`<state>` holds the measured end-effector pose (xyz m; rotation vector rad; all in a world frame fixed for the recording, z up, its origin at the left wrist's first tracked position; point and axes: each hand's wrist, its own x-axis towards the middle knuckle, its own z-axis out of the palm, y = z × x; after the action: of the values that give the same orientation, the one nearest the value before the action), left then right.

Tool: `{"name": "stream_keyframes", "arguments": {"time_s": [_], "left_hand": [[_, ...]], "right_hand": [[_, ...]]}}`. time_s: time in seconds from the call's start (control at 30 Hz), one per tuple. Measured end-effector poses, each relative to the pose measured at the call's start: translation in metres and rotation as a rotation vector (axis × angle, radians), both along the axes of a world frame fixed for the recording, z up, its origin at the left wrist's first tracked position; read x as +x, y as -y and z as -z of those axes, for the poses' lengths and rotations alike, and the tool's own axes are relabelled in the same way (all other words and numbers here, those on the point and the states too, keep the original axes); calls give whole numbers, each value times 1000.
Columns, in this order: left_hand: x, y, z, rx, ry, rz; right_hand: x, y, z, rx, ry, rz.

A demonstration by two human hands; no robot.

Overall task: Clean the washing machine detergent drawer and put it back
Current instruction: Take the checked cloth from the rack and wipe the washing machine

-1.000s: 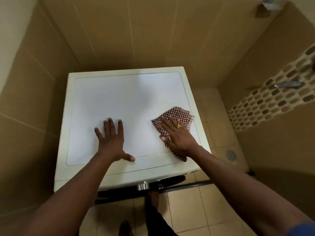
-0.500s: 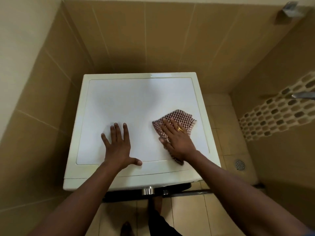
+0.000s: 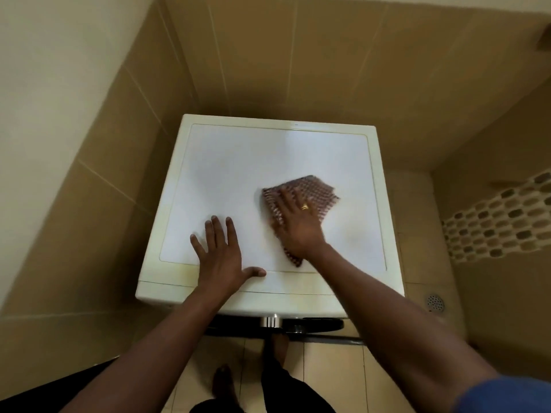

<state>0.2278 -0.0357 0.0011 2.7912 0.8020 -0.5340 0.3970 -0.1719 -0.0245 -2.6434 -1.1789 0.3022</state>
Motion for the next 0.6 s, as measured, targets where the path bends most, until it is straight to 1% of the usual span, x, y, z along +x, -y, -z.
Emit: {"name": "stream_keyframes", "arguments": {"time_s": [0.1, 0.13, 0.17, 0.2, 0.27, 0.37, 0.4, 0.43, 0.47, 0.5, 0.57, 0.6], "left_hand": [[-13, -19, 4, -34, 16, 56], [-18, -30, 4, -57, 26, 55], [-23, -45, 3, -78, 39, 34], [-26, -60, 3, -91, 57, -9], [-29, -95, 1, -104, 92, -124], [-23, -138, 2, -136, 102, -231], [-20, -149, 5, -171, 107, -257], [-16, -157, 8, -225, 112, -286], [-13, -163, 11, -284, 123, -322], [-9, -168, 14, -340, 135, -361], [-3, -174, 17, -416, 153, -437], [0, -177, 17, -448, 161, -464]], "right_hand": [[-37, -7, 5, -10, 7, -367], [-37, 3, 4, 9, -2, -434], [-30, 14, 4, 29, 3, -446], [-21, 24, 4, 40, 23, -391], [4, 31, 3, 56, 62, -144], [33, -10, 0, -11, 35, 210], [31, -35, 1, -18, 16, 258], [23, -57, 1, -10, 2, 250], [11, -75, 2, 15, 8, 173], [-4, -86, 5, 22, 33, 35], [-34, -82, 5, -10, 61, -255], [-37, -72, 5, -12, 47, -332]]}}
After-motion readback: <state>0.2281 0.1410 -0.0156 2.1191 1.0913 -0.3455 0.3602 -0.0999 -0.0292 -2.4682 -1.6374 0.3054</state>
